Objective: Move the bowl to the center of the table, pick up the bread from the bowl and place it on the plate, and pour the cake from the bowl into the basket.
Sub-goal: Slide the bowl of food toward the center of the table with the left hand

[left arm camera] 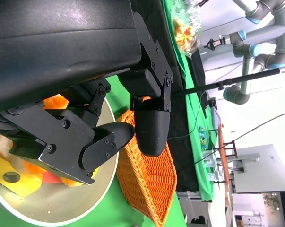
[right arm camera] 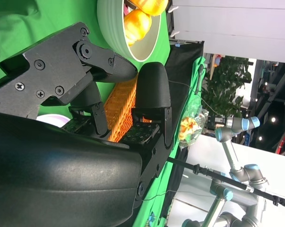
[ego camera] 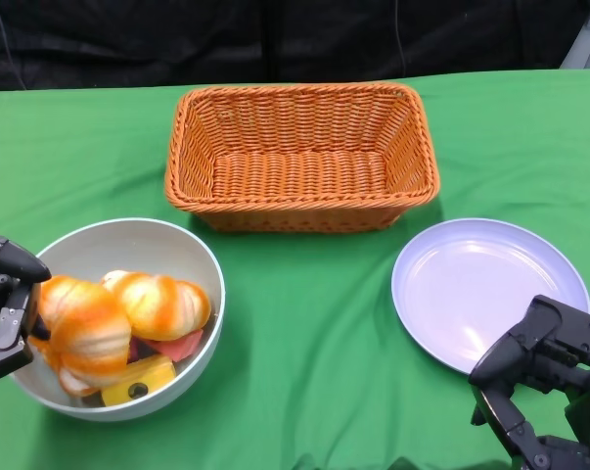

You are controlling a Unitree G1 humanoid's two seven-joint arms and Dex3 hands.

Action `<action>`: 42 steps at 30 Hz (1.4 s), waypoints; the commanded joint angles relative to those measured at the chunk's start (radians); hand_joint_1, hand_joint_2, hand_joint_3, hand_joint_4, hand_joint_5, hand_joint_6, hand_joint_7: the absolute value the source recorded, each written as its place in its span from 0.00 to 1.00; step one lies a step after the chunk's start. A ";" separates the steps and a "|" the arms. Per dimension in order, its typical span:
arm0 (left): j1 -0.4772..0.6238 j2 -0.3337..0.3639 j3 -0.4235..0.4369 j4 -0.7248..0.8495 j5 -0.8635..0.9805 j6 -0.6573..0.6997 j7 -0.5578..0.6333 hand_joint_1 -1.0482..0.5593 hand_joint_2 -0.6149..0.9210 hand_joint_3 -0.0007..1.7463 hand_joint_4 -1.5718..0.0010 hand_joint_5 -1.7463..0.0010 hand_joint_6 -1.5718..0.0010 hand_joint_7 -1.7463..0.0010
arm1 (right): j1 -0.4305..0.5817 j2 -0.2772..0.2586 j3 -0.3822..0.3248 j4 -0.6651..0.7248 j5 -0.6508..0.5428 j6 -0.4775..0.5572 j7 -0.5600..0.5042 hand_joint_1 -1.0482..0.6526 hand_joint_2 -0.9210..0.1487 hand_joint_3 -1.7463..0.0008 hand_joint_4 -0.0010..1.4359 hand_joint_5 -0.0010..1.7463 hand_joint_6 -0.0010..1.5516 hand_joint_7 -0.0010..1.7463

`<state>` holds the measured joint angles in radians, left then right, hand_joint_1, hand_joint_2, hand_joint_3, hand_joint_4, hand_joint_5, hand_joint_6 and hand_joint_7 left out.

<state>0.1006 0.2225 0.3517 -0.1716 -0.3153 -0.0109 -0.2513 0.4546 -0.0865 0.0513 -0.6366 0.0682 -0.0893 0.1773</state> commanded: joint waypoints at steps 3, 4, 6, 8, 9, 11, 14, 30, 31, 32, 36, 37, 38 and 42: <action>-0.001 0.009 0.003 0.000 0.007 -0.005 0.009 0.57 0.75 0.60 0.48 0.05 0.48 0.28 | 0.003 -0.006 -0.003 0.000 0.008 -0.005 -0.002 0.49 0.32 0.49 0.52 0.89 0.45 0.76; 0.000 0.009 0.003 -0.003 0.006 -0.001 0.010 0.57 0.75 0.60 0.48 0.05 0.48 0.28 | 0.003 -0.007 -0.004 0.001 0.007 -0.009 -0.001 0.50 0.32 0.49 0.52 0.89 0.45 0.76; 0.001 0.009 0.003 -0.005 0.002 0.005 0.009 0.57 0.75 0.60 0.48 0.05 0.48 0.28 | 0.001 -0.008 -0.005 0.006 0.008 -0.016 0.001 0.49 0.32 0.49 0.52 0.89 0.45 0.77; 0.000 0.009 0.004 -0.004 -0.001 0.006 0.007 0.57 0.74 0.60 0.48 0.05 0.48 0.29 | 0.000 -0.009 -0.006 0.009 0.011 -0.018 0.004 0.49 0.31 0.49 0.52 0.89 0.45 0.76; 0.000 0.010 0.004 -0.002 0.001 0.004 0.006 0.58 0.74 0.60 0.48 0.05 0.48 0.29 | 0.000 -0.009 -0.007 0.009 0.011 -0.019 0.004 0.49 0.31 0.50 0.52 0.89 0.45 0.76; 0.000 0.010 0.003 -0.002 0.004 -0.002 0.005 0.57 0.75 0.60 0.48 0.05 0.48 0.28 | 0.001 -0.006 -0.005 0.009 0.014 -0.014 0.003 0.49 0.31 0.50 0.52 0.89 0.45 0.76; -0.001 0.008 0.000 0.000 0.005 -0.011 0.001 0.57 0.75 0.60 0.48 0.05 0.48 0.28 | -0.002 -0.006 -0.004 0.013 0.026 -0.008 0.007 0.49 0.31 0.50 0.52 0.89 0.45 0.76; -0.001 0.011 -0.004 0.003 -0.006 -0.006 -0.002 0.57 0.78 0.55 0.49 0.05 0.48 0.30 | -0.006 -0.006 -0.001 0.023 0.032 -0.014 0.014 0.49 0.31 0.50 0.52 0.89 0.45 0.76; 0.000 0.010 -0.005 0.001 -0.005 -0.004 0.000 0.57 0.78 0.55 0.49 0.05 0.48 0.30 | -0.006 -0.006 -0.001 0.021 0.037 -0.009 0.015 0.49 0.31 0.50 0.52 0.89 0.45 0.76; 0.000 0.009 -0.006 0.001 -0.005 -0.005 0.001 0.57 0.78 0.56 0.49 0.04 0.48 0.29 | -0.006 -0.006 0.000 0.023 0.041 -0.007 0.016 0.49 0.32 0.50 0.52 0.89 0.45 0.75; -0.001 0.003 -0.008 0.028 -0.009 -0.041 -0.015 0.58 0.78 0.56 0.49 0.04 0.48 0.29 | -0.004 -0.006 0.001 0.037 0.037 -0.021 0.017 0.50 0.31 0.49 0.52 0.90 0.45 0.76; 0.000 0.002 -0.010 0.035 -0.004 -0.055 -0.018 0.58 0.79 0.56 0.49 0.04 0.48 0.29 | -0.004 -0.006 0.001 0.039 0.032 -0.026 0.015 0.51 0.32 0.48 0.52 0.90 0.45 0.76; 0.000 0.003 -0.012 0.039 -0.001 -0.065 -0.019 0.57 0.79 0.57 0.49 0.05 0.48 0.29 | -0.004 -0.006 0.001 0.040 0.029 -0.029 0.015 0.51 0.32 0.48 0.52 0.91 0.45 0.77; 0.003 -0.001 -0.018 0.042 0.005 -0.077 -0.007 0.58 0.79 0.56 0.49 0.06 0.49 0.29 | -0.006 -0.004 0.002 0.049 0.014 -0.046 0.010 0.53 0.33 0.46 0.52 0.91 0.45 0.77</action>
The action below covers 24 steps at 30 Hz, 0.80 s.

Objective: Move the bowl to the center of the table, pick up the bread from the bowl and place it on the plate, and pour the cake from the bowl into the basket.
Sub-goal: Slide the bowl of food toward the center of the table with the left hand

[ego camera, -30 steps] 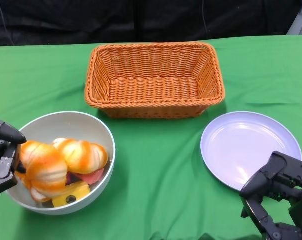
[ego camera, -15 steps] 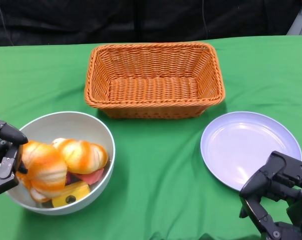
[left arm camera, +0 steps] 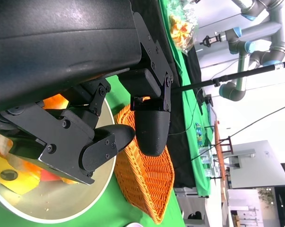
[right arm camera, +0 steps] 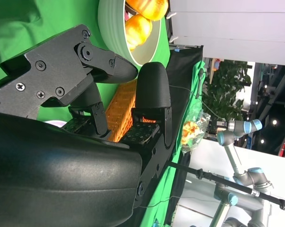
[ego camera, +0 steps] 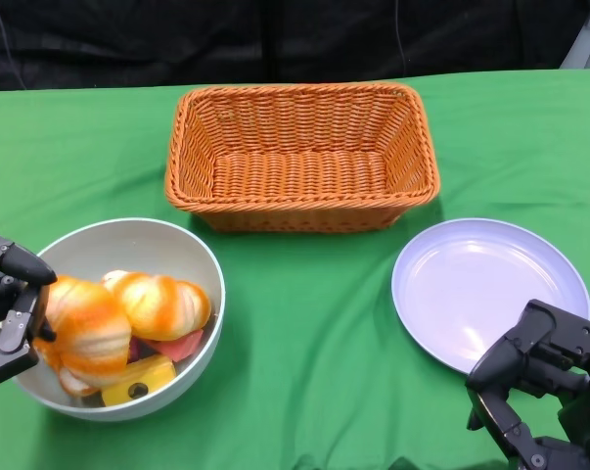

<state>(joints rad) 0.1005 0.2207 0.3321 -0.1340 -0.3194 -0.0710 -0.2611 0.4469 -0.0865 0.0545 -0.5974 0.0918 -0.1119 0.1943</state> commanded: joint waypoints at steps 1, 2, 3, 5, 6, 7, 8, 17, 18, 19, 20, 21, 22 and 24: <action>0.003 0.000 0.001 0.003 0.008 -0.017 0.005 0.58 0.79 0.56 0.49 0.06 0.49 0.29 | 0.002 -0.004 -0.001 0.011 -0.012 -0.026 -0.007 0.53 0.34 0.46 0.52 0.91 0.45 0.77; 0.001 -0.006 0.006 0.008 0.008 -0.030 0.010 0.58 0.79 0.57 0.49 0.06 0.49 0.29 | 0.003 -0.003 0.002 0.011 -0.023 -0.026 -0.012 0.53 0.34 0.45 0.52 0.91 0.45 0.77; -0.005 -0.015 0.012 0.020 0.013 -0.059 0.019 0.59 0.79 0.57 0.50 0.08 0.49 0.31 | 0.005 0.000 0.005 0.010 -0.031 -0.026 -0.017 0.53 0.35 0.45 0.51 0.90 0.45 0.77; -0.016 -0.030 0.025 0.042 0.026 -0.112 0.038 0.60 0.80 0.56 0.51 0.10 0.48 0.34 | 0.006 0.005 0.012 0.011 -0.033 -0.027 -0.021 0.53 0.35 0.44 0.51 0.90 0.45 0.76; -0.026 -0.036 0.035 0.058 0.032 -0.142 0.051 0.57 0.81 0.54 0.51 0.13 0.48 0.38 | 0.005 0.009 0.017 0.013 -0.026 -0.026 -0.021 0.53 0.36 0.44 0.51 0.91 0.45 0.76; -0.034 -0.039 0.042 0.071 0.035 -0.164 0.060 0.56 0.82 0.52 0.51 0.16 0.47 0.41 | 0.005 0.011 0.021 0.015 -0.022 -0.024 -0.022 0.53 0.36 0.43 0.51 0.91 0.45 0.76; -0.039 -0.040 0.045 0.081 0.037 -0.180 0.065 0.55 0.82 0.51 0.51 0.18 0.46 0.43 | 0.004 0.013 0.024 0.016 -0.019 -0.024 -0.023 0.53 0.36 0.43 0.51 0.91 0.45 0.76; -0.137 0.010 0.097 0.204 0.076 -0.296 0.104 0.51 0.87 0.39 0.50 0.28 0.43 0.57 | -0.011 0.017 0.035 0.040 -0.026 -0.027 -0.029 0.51 0.37 0.43 0.53 0.90 0.45 0.79; -0.147 0.021 0.103 0.222 0.075 -0.301 0.101 0.49 0.88 0.35 0.50 0.30 0.43 0.61 | -0.012 0.017 0.035 0.043 -0.030 -0.031 -0.031 0.51 0.37 0.43 0.53 0.90 0.45 0.79; -0.154 0.028 0.107 0.235 0.073 -0.304 0.098 0.47 0.91 0.28 0.49 0.32 0.41 0.66 | -0.012 0.017 0.035 0.046 -0.033 -0.035 -0.032 0.50 0.37 0.43 0.53 0.90 0.45 0.79; -0.165 0.044 0.112 0.254 0.082 -0.307 0.099 0.46 0.92 0.25 0.49 0.33 0.40 0.69 | -0.013 0.014 0.034 0.050 -0.043 -0.044 -0.034 0.50 0.37 0.43 0.53 0.90 0.45 0.79; -0.172 0.058 0.114 0.269 0.088 -0.310 0.099 0.43 0.96 0.18 0.48 0.39 0.39 0.73 | -0.014 0.012 0.034 0.053 -0.048 -0.050 -0.035 0.50 0.37 0.43 0.53 0.89 0.45 0.78; -0.177 0.070 0.115 0.282 0.092 -0.313 0.097 0.42 0.98 0.14 0.48 0.43 0.39 0.76 | -0.014 0.012 0.034 0.055 -0.051 -0.053 -0.035 0.50 0.37 0.43 0.53 0.89 0.45 0.78; -0.186 0.106 0.115 0.322 0.137 -0.326 0.109 0.40 0.99 0.11 0.46 0.52 0.38 0.81 | -0.014 0.014 0.036 0.055 -0.051 -0.049 -0.037 0.50 0.37 0.43 0.53 0.89 0.45 0.78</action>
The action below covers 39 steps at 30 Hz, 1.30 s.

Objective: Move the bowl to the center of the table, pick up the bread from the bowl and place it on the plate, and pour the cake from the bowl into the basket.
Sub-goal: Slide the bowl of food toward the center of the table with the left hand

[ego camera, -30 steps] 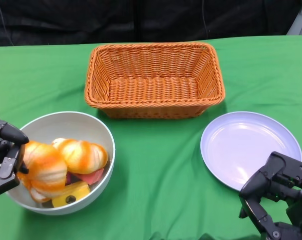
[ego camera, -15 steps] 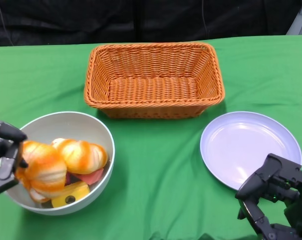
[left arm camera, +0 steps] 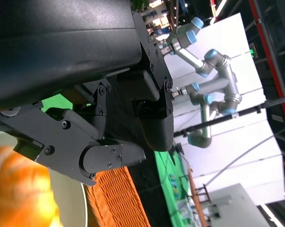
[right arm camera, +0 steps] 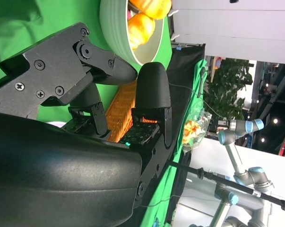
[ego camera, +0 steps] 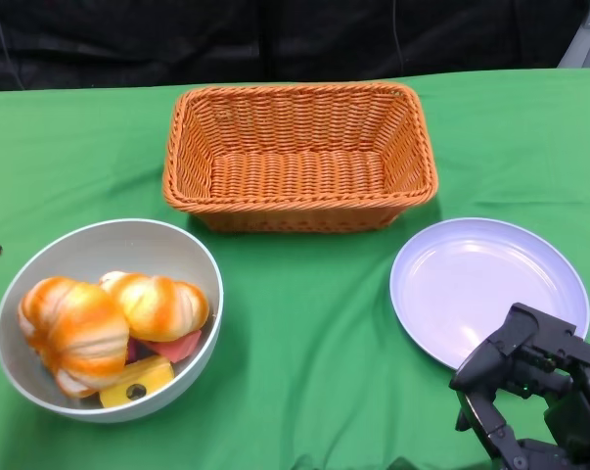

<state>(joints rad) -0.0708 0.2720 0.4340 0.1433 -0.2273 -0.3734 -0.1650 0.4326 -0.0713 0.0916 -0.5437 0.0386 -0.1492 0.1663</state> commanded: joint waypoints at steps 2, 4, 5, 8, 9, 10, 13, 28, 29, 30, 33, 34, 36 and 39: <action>-0.021 0.101 0.007 0.095 0.109 -0.057 0.019 0.38 1.00 0.11 0.43 0.69 0.37 0.91 | 0.000 0.001 0.000 0.003 0.002 -0.011 -0.010 0.50 0.38 0.43 0.52 0.89 0.45 0.77; -0.024 0.134 0.001 0.122 0.154 -0.051 0.026 0.34 1.00 0.12 0.44 0.81 0.40 0.97 | -0.003 0.001 0.001 0.009 0.005 -0.016 -0.010 0.50 0.38 0.43 0.52 0.89 0.45 0.77; -0.027 0.145 -0.004 0.129 0.165 -0.032 0.027 0.33 1.00 0.12 0.45 0.85 0.42 0.98 | -0.004 0.001 0.001 0.012 0.007 -0.016 -0.009 0.50 0.38 0.43 0.52 0.89 0.46 0.77; -0.041 0.170 -0.017 0.154 0.181 0.044 0.029 0.30 1.00 0.13 0.55 0.95 0.53 1.00 | -0.005 0.002 0.004 0.013 0.011 -0.014 -0.008 0.50 0.38 0.43 0.52 0.89 0.45 0.78; -0.048 0.182 -0.023 0.174 0.186 0.064 0.022 0.29 1.00 0.14 0.59 0.97 0.58 1.00 | -0.004 0.002 0.005 0.013 0.011 -0.012 -0.010 0.50 0.38 0.43 0.52 0.89 0.45 0.78; -0.056 0.198 -0.030 0.199 0.189 0.085 0.009 0.27 1.00 0.17 0.67 0.99 0.65 1.00 | -0.004 0.002 0.006 0.013 0.010 -0.014 -0.009 0.50 0.38 0.43 0.52 0.90 0.45 0.78; -0.071 0.233 -0.049 0.246 0.192 0.113 -0.017 0.23 1.00 0.24 0.79 1.00 0.76 1.00 | -0.005 -0.001 0.007 0.017 -0.001 -0.026 -0.011 0.50 0.37 0.44 0.52 0.90 0.44 0.78; -0.133 0.293 -0.076 0.269 0.027 0.513 -0.259 0.14 1.00 0.32 0.92 1.00 0.91 1.00 | -0.019 0.000 0.019 0.028 -0.025 -0.034 -0.027 0.51 0.38 0.42 0.52 0.89 0.46 0.76; -0.132 0.292 -0.077 0.253 0.019 0.547 -0.267 0.14 1.00 0.32 0.92 1.00 0.91 1.00 | -0.021 -0.001 0.018 0.030 -0.025 -0.034 -0.027 0.51 0.38 0.42 0.52 0.89 0.46 0.76; -0.128 0.292 -0.081 0.233 0.014 0.572 -0.276 0.14 1.00 0.32 0.91 1.00 0.90 1.00 | -0.022 -0.002 0.018 0.032 -0.024 -0.035 -0.027 0.51 0.38 0.42 0.52 0.89 0.46 0.76; -0.122 0.284 -0.085 0.184 -0.012 0.645 -0.291 0.15 1.00 0.31 0.92 1.00 0.90 1.00 | -0.025 -0.004 0.016 0.040 -0.021 -0.043 -0.025 0.51 0.39 0.42 0.51 0.89 0.46 0.75; -0.121 0.282 -0.084 0.172 -0.018 0.665 -0.293 0.15 1.00 0.30 0.92 1.00 0.90 1.00 | -0.025 -0.005 0.016 0.043 -0.021 -0.047 -0.024 0.51 0.38 0.42 0.51 0.89 0.46 0.75; -0.118 0.280 -0.091 0.144 -0.030 0.721 -0.295 0.15 1.00 0.30 0.93 1.00 0.92 1.00 | -0.026 -0.006 0.016 0.044 -0.023 -0.049 -0.024 0.51 0.38 0.42 0.51 0.89 0.46 0.75; -0.101 0.283 -0.105 0.085 -0.034 0.782 -0.297 0.16 1.00 0.32 0.94 1.00 0.95 1.00 | -0.023 -0.006 0.017 0.042 -0.025 -0.043 -0.027 0.51 0.38 0.42 0.51 0.89 0.46 0.76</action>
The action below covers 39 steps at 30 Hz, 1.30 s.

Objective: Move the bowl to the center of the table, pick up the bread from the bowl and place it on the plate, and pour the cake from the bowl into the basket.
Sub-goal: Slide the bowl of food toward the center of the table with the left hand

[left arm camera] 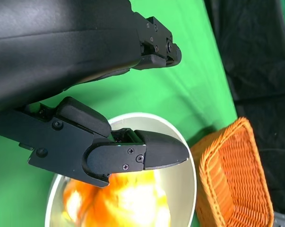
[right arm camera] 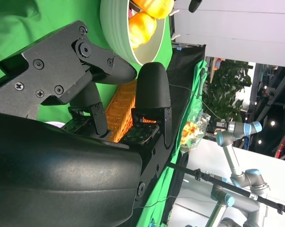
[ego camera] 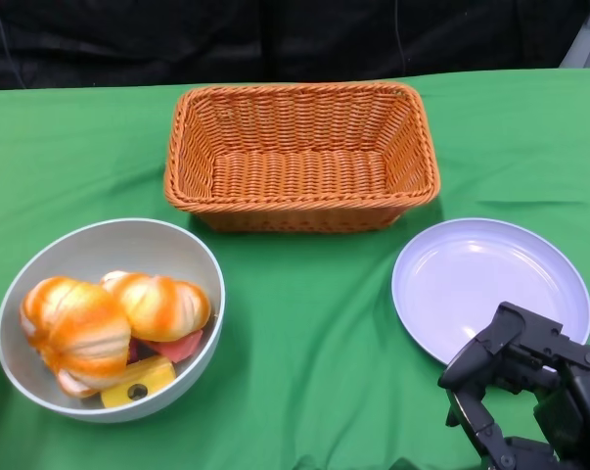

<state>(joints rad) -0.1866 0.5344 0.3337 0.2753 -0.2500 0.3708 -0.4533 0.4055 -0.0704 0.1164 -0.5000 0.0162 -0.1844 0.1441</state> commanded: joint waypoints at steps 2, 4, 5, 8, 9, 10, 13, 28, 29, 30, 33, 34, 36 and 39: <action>0.024 0.014 -0.002 -0.076 -0.021 0.064 -0.010 0.16 1.00 0.33 0.95 1.00 0.96 1.00 | 0.004 -0.007 -0.008 0.000 -0.001 -0.008 -0.004 0.51 0.38 0.42 0.50 0.89 0.46 0.75; 0.031 0.006 0.006 -0.104 -0.042 0.097 -0.012 0.16 1.00 0.33 0.96 1.00 0.96 1.00 | 0.005 -0.006 -0.006 0.000 0.002 -0.007 -0.003 0.51 0.38 0.42 0.50 0.89 0.46 0.75; 0.034 0.001 0.010 -0.120 -0.057 0.121 -0.007 0.16 1.00 0.33 0.96 1.00 0.96 1.00 | 0.006 -0.005 -0.005 -0.002 0.002 -0.004 -0.004 0.51 0.38 0.42 0.50 0.89 0.46 0.75; 0.040 -0.006 0.016 -0.153 -0.096 0.174 -0.005 0.17 1.00 0.33 0.95 1.00 0.96 1.00 | 0.010 -0.004 -0.001 -0.008 0.003 0.004 -0.004 0.52 0.39 0.41 0.50 0.89 0.46 0.75; 0.041 -0.006 0.015 -0.158 -0.103 0.183 -0.008 0.17 1.00 0.33 0.95 1.00 0.96 1.00 | 0.010 -0.004 0.000 -0.009 0.003 0.005 -0.004 0.52 0.39 0.41 0.50 0.89 0.46 0.75; 0.044 -0.007 0.015 -0.167 -0.112 0.194 -0.010 0.17 1.00 0.33 0.96 1.00 0.96 1.00 | 0.011 -0.005 0.000 -0.010 0.001 0.005 -0.005 0.52 0.39 0.41 0.50 0.89 0.46 0.75; 0.052 -0.007 0.010 -0.189 -0.126 0.213 -0.007 0.17 1.00 0.33 0.94 0.99 0.95 0.99 | 0.012 -0.004 0.001 -0.009 -0.003 0.004 -0.007 0.53 0.40 0.40 0.51 0.88 0.47 0.74; 0.075 -0.004 -0.018 -0.354 -0.205 0.492 0.013 0.21 1.00 0.30 0.94 1.00 0.94 1.00 | -0.003 -0.003 0.009 0.027 -0.025 -0.022 -0.008 0.50 0.38 0.42 0.50 0.88 0.46 0.73; 0.078 0.003 -0.025 -0.360 -0.204 0.500 0.004 0.21 1.00 0.31 0.94 1.00 0.94 1.00 | -0.004 -0.003 0.010 0.028 -0.032 -0.026 -0.009 0.49 0.36 0.45 0.50 0.88 0.47 0.73; 0.081 0.008 -0.029 -0.365 -0.206 0.508 -0.004 0.21 1.00 0.31 0.95 1.00 0.95 1.00 | -0.005 -0.003 0.011 0.030 -0.037 -0.029 -0.010 0.49 0.34 0.46 0.51 0.88 0.47 0.73; 0.084 0.004 -0.018 -0.379 -0.232 0.550 -0.018 0.22 1.00 0.32 0.95 1.00 0.95 1.00 | -0.005 0.000 0.015 0.033 -0.046 -0.032 -0.014 0.49 0.32 0.49 0.51 0.87 0.47 0.72; 0.085 0.005 -0.016 -0.384 -0.240 0.563 -0.023 0.22 1.00 0.32 0.95 1.00 0.95 1.00 | -0.005 0.000 0.016 0.034 -0.049 -0.034 -0.015 0.49 0.32 0.49 0.52 0.87 0.47 0.72; 0.087 0.007 -0.014 -0.394 -0.259 0.586 -0.033 0.22 1.00 0.32 0.96 1.00 0.96 1.00 | -0.004 0.000 0.018 0.032 -0.052 -0.031 -0.018 0.49 0.31 0.50 0.52 0.86 0.47 0.72; 0.090 0.007 -0.005 -0.411 -0.296 0.633 -0.045 0.22 1.00 0.32 0.98 1.00 0.97 1.00 | 0.000 0.001 0.022 0.024 -0.055 -0.024 -0.020 0.49 0.30 0.52 0.52 0.86 0.47 0.72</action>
<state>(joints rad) -0.1028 0.5265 0.3243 -0.1220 -0.5236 0.9792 -0.4724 0.4009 -0.0702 0.1379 -0.4711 -0.0381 -0.2041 0.1320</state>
